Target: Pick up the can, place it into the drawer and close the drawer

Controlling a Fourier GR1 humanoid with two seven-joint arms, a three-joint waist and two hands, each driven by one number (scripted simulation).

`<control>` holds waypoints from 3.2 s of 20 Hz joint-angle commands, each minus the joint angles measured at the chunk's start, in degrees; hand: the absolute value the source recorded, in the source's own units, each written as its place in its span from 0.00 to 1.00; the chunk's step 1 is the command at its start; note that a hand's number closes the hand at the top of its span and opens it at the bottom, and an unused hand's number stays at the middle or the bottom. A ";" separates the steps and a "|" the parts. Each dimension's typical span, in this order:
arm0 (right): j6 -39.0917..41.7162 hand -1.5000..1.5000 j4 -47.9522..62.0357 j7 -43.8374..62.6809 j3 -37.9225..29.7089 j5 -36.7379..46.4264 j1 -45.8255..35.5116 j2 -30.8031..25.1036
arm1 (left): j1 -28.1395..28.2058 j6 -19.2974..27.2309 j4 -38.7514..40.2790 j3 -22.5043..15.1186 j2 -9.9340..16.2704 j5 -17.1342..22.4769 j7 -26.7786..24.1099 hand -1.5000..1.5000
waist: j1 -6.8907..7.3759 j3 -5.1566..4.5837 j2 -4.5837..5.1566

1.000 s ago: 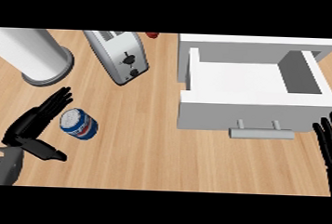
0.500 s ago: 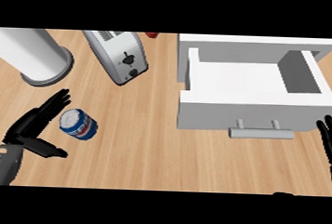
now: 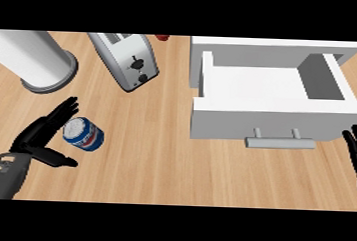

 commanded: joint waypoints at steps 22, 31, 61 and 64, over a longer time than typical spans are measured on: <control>2.00 0.00 1.83 -0.20 -3.96 -3.14 -0.19 -1.29 | -5.44 -2.51 5.33 -2.25 -3.98 -1.06 -5.30 0.00 | 0.34 0.06 -0.07; 1.50 0.00 -3.33 3.39 -2.98 -3.78 0.76 -0.33 | -6.35 -5.15 5.55 -2.11 -6.34 0.45 -5.23 1.00 | 0.21 0.04 -0.08; 1.09 0.00 -8.67 4.23 -3.98 -5.57 4.26 0.52 | 4.28 29.74 -50.74 -3.52 -23.87 12.44 35.28 1.00 | 1.25 0.14 -0.52; 1.36 0.00 -5.98 2.32 -3.93 -4.89 4.50 0.32 | 0.65 35.09 -56.07 -7.83 -25.19 12.04 43.25 1.00 | 1.05 0.14 -0.47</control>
